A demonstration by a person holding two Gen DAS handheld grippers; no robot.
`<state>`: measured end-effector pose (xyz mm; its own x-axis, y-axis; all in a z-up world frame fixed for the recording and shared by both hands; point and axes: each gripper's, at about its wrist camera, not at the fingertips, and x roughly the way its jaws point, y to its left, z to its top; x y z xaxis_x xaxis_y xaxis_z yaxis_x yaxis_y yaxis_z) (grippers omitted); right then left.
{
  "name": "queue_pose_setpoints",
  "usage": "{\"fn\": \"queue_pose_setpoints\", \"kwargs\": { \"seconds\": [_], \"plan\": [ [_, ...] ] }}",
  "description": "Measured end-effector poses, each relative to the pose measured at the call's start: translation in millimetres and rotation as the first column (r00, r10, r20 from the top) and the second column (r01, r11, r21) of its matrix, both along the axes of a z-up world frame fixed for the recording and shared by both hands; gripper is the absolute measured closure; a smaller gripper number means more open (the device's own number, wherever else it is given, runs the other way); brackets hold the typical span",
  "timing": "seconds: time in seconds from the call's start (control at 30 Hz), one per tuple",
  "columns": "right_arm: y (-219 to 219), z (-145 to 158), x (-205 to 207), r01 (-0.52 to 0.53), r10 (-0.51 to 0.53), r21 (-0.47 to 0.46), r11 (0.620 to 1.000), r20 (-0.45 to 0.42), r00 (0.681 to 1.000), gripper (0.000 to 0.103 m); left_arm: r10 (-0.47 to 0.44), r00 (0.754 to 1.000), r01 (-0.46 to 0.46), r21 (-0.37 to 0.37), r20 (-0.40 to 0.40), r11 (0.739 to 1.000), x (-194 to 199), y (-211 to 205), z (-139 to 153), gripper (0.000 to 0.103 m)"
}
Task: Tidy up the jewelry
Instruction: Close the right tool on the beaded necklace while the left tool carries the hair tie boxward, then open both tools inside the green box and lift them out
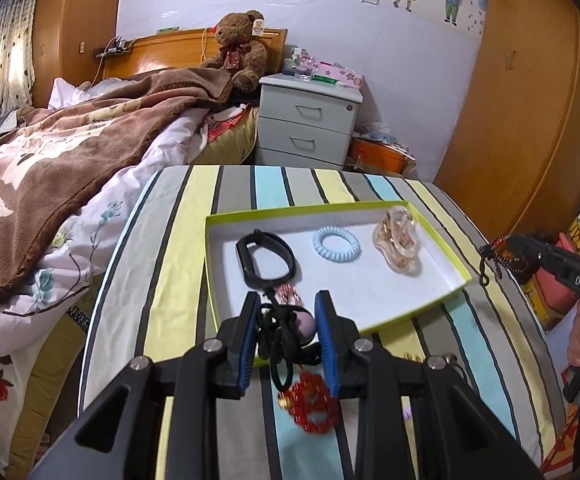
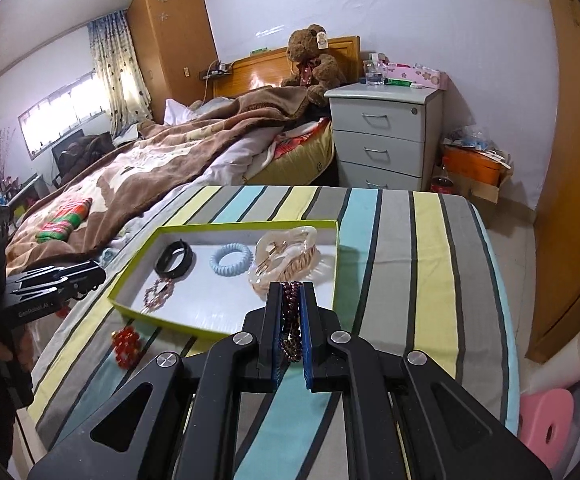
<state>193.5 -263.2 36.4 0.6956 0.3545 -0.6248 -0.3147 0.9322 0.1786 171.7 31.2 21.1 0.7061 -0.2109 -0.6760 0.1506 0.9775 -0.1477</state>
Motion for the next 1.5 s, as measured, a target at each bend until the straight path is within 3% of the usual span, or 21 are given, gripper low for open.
{"fn": "queue_pose_setpoints", "kwargs": {
  "seconds": [0.5, 0.93, 1.37, 1.5],
  "plan": [
    [23, -39, 48, -0.004, -0.003, -0.076, 0.997, -0.091, 0.996, 0.095, 0.001, 0.997, 0.001, 0.022, -0.076, 1.0, 41, -4, -34, 0.074],
    [40, -58, 56, -0.039, 0.018, -0.198, 0.98, -0.104, 0.994, 0.095, 0.016, 0.994, -0.011, 0.044, -0.108, 0.999, 51, -6, -49, 0.074],
    [41, -63, 58, -0.042, 0.015, -0.236, 0.971, -0.114, 0.993, 0.095, 0.023, 0.992, -0.019, 0.033, -0.125, 0.999, 52, -3, -53, 0.073],
    [42, -64, 58, -0.048, 0.018, -0.245, 0.968, -0.123, 0.992, 0.095, 0.019, 0.992, -0.015, 0.034, -0.124, 0.999, 53, -5, -52, 0.064]
  ]
}}
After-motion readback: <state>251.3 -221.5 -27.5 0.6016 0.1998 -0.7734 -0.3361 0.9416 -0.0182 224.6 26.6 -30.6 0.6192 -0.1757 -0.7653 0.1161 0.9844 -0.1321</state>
